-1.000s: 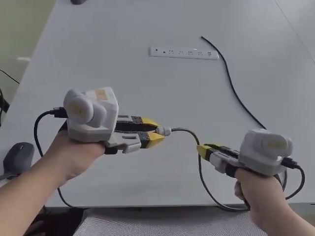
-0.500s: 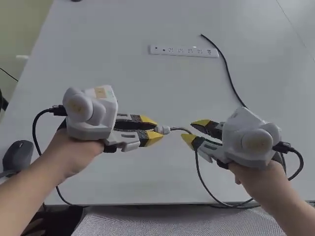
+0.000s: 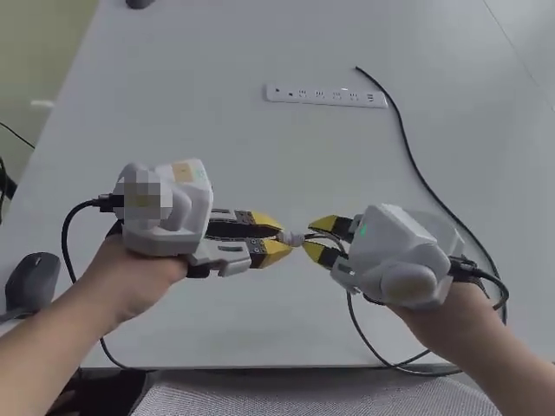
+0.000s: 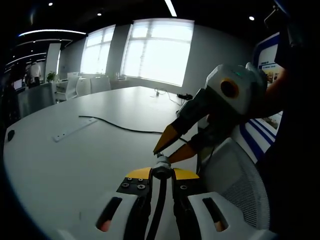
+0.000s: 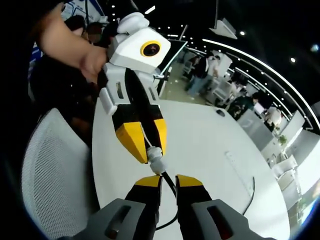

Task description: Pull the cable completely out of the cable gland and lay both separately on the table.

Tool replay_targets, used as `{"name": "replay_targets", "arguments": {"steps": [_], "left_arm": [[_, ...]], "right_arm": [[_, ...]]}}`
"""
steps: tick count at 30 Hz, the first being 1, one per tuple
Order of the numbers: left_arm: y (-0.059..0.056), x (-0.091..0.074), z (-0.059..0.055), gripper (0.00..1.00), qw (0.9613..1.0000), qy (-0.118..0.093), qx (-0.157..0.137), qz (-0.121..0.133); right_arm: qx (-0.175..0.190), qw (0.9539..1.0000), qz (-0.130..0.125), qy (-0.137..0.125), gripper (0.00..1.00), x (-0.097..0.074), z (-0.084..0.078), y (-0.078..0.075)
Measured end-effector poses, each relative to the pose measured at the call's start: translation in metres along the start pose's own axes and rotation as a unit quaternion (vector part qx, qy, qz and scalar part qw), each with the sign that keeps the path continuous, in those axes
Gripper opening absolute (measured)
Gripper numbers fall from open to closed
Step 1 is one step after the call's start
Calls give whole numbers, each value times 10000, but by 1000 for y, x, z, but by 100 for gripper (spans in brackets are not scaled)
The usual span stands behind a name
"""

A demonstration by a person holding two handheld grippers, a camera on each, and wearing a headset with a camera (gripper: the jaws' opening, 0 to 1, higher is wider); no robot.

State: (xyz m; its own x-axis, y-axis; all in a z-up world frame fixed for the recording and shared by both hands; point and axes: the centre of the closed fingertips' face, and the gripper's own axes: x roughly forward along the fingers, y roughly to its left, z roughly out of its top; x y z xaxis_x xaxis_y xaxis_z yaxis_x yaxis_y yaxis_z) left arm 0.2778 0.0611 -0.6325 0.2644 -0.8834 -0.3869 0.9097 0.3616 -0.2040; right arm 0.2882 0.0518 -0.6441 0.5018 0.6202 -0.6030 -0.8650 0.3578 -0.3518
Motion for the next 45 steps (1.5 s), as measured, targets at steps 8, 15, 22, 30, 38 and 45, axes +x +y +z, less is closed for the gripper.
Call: {"name": "replay_targets", "arguments": {"steps": [8, 15, 22, 30, 38, 45], "left_arm": [[2, 1, 0, 15, 10000, 1, 20, -17], [0, 2, 3, 15, 10000, -49, 27, -60], [-1, 4, 3, 15, 10000, -58, 16, -67], [-1, 2, 2, 15, 9999, -80, -3, -64], [0, 1, 4, 15, 9999, -127, -3, -34], [-2, -1, 8, 15, 9998, -193, -21, -11]], "right_arm": [[-102, 9999, 2, 15, 3, 1, -2, 1], [78, 9999, -74, 29, 1, 0, -6, -1], [279, 9995, -138, 108, 1, 1, -15, -3], [757, 9968, -232, 111, 1, -1, -28, -10], [1368, 9900, -341, 48, 2, -2, -40, -17], [1724, 9839, -474, 65, 2, -6, -52, -26]]}}
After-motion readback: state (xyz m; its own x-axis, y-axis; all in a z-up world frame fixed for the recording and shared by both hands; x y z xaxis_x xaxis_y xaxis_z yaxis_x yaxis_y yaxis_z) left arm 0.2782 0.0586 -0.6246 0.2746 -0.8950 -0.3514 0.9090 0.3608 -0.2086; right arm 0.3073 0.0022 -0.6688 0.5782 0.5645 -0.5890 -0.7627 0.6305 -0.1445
